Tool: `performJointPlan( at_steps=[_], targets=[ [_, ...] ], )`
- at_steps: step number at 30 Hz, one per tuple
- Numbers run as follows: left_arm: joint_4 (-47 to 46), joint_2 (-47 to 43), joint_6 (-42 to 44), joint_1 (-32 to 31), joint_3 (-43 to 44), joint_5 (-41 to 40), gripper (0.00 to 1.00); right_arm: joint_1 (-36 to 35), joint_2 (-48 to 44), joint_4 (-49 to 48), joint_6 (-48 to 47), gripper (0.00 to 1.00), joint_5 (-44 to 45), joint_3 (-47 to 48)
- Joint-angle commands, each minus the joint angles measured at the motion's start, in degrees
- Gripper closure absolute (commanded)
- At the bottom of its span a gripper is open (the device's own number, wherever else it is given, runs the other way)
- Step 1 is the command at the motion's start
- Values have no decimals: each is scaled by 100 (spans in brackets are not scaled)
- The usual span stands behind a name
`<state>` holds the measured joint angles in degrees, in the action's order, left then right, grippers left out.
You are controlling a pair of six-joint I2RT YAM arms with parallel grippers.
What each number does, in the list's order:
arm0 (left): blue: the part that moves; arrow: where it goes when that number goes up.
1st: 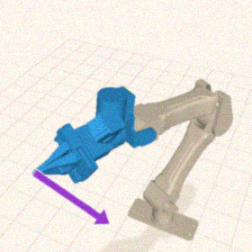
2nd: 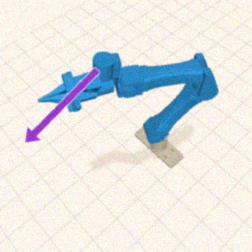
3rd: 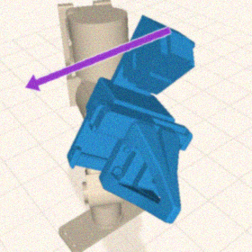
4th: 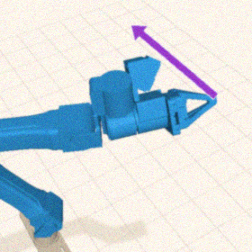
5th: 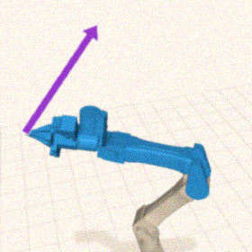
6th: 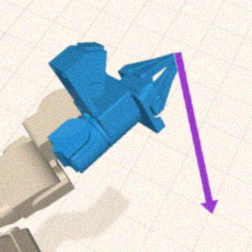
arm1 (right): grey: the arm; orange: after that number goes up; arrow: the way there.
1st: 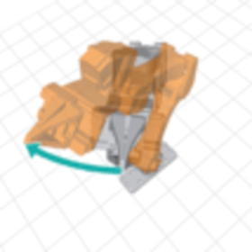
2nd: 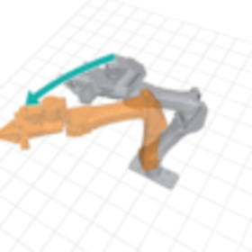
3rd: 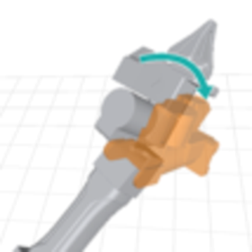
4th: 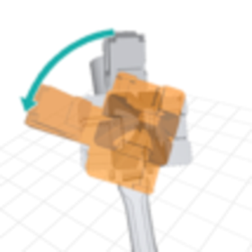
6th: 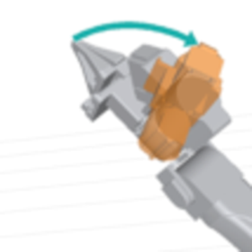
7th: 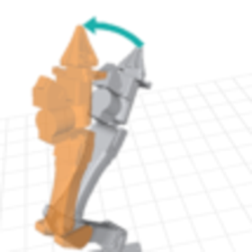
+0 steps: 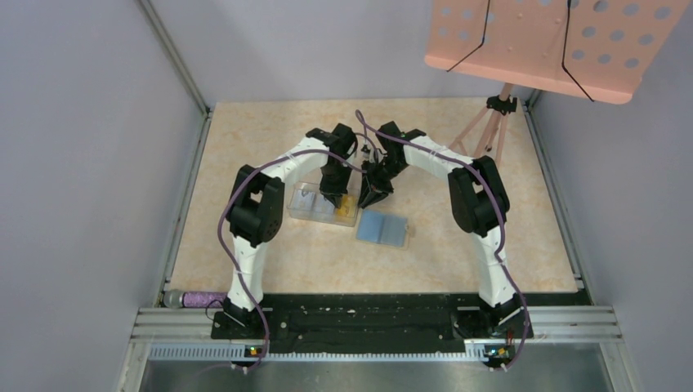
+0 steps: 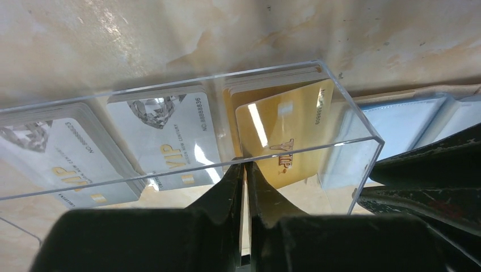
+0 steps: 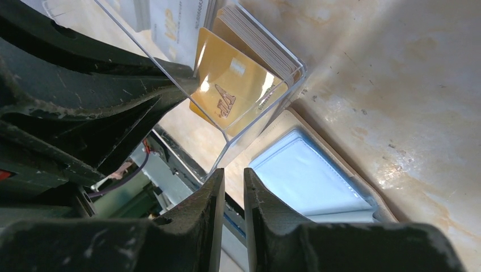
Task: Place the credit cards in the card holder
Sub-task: Pick up the credit card from the storage box.
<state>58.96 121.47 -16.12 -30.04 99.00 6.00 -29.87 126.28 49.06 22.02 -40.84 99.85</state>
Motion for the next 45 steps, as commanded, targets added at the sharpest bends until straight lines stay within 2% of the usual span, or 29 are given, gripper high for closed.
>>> performJointPlan(
  at_steps=[1,13,25,31,41,44,45],
  targets=[
    [-147,-22,28,-56,225,252,91,-95,-19,-54,-91,81,-118,130],
    [-575,-395,-211,-29,75,962,91,-90,-32,-54,-95,81,-122,104],
    [-1174,-655,-447,60,-334,1777,81,-96,-34,-54,-106,81,-124,84],
    [-1080,-559,-437,67,-338,1676,78,-90,-28,-52,-107,81,-127,89],
    [-749,-451,-359,60,-373,1134,87,-98,-37,-54,-102,81,-119,112],
    [-741,-452,-346,67,-436,1078,100,-92,-100,-53,-107,81,-78,117],
    [-749,-496,-347,64,-453,1050,100,-93,-118,-54,-112,81,-60,126]
  ],
)
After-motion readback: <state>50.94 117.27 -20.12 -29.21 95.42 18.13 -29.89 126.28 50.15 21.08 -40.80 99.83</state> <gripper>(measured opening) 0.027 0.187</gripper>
